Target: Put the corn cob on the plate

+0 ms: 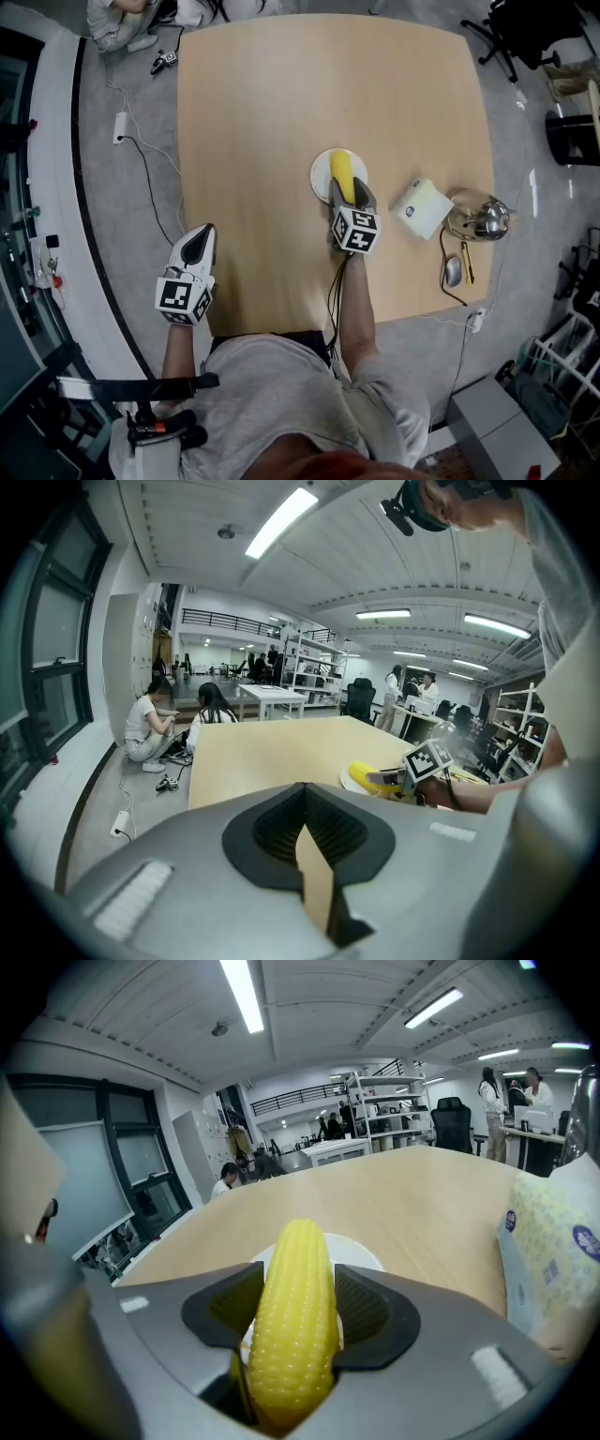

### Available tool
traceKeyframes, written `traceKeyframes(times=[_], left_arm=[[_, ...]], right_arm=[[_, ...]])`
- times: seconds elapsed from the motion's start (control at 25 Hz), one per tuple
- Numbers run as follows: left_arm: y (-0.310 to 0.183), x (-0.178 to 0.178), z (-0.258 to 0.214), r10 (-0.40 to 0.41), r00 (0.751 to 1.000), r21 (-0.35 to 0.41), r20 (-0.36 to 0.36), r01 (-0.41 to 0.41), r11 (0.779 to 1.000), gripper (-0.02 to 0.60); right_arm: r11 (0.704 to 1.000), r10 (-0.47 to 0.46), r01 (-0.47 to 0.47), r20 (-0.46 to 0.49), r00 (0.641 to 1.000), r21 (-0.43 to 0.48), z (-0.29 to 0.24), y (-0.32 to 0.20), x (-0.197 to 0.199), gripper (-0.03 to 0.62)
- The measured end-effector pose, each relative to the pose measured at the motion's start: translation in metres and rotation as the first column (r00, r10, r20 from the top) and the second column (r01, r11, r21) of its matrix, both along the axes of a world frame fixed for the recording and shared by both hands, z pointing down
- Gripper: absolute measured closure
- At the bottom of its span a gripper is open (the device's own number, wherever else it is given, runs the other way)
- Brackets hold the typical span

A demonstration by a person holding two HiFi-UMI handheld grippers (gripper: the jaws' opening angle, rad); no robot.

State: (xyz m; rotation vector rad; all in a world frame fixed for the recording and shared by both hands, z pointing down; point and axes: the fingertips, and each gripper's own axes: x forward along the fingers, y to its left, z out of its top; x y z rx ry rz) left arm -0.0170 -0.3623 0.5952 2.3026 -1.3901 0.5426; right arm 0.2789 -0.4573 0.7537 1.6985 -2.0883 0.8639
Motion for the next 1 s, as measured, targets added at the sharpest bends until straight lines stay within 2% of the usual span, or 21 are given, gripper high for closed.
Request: traceKeyframes(times=[0.44,1.0], left_arm=[[-0.001,0.002,0.000,0.002,1.000,0.004,-0.005,-0.002,1.000,0.561],[0.002,0.001,-0.014,0.009,1.000,0.038,-0.017,-0.008,0.999,0.561]], right_arm=[[0.996,-0.006,0.000,-0.071,0.997,-0.090,0.011,0.001,0.002,0.350],[0.999,0.012,-0.015,-0.076,0.997,-0.030,-0.013,0.001,0.002,0.372]])
